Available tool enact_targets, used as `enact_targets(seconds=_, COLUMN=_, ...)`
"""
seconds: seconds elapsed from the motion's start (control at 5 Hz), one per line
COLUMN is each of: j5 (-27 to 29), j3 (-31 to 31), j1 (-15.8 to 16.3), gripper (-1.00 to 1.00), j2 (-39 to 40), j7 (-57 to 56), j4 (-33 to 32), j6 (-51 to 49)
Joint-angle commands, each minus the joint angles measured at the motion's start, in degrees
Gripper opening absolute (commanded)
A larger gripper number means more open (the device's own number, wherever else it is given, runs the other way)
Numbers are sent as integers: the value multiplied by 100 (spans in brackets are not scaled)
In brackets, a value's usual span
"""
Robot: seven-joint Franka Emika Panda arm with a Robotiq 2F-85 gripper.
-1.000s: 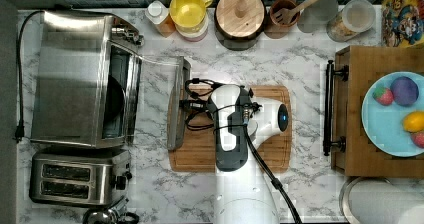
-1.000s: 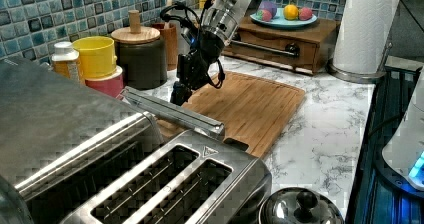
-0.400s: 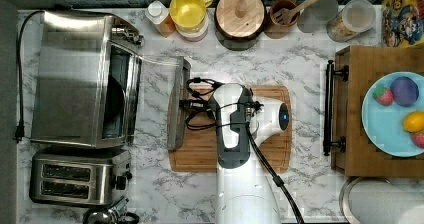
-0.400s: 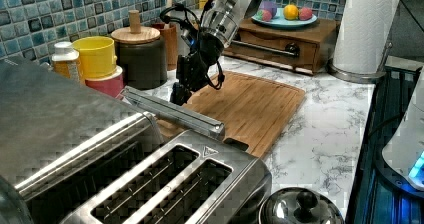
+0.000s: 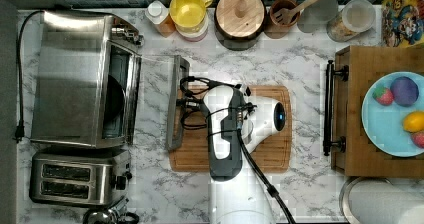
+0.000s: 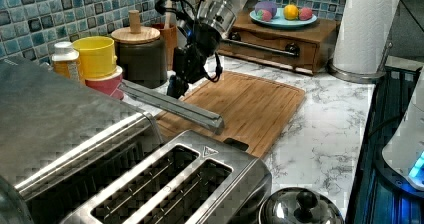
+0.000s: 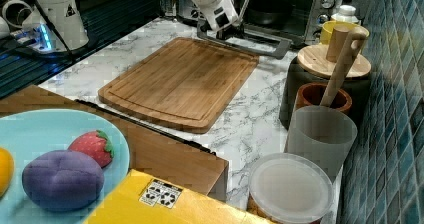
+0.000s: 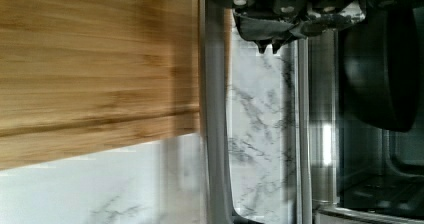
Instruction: Close the oven.
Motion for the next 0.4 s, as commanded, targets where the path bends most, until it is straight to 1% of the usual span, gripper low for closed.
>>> enact_targets(seconds=0.2, j5=-1712, j3=1121, j1=1451, gripper=-100, j2=-1116, j7=2541, j4=1170, j6=829)
enact_targets(seconds=0.4, j5=-2630, j3=1328, j1=1436, gripper=-100, j2=-970, j7=3448, j4=1414, j6=878)
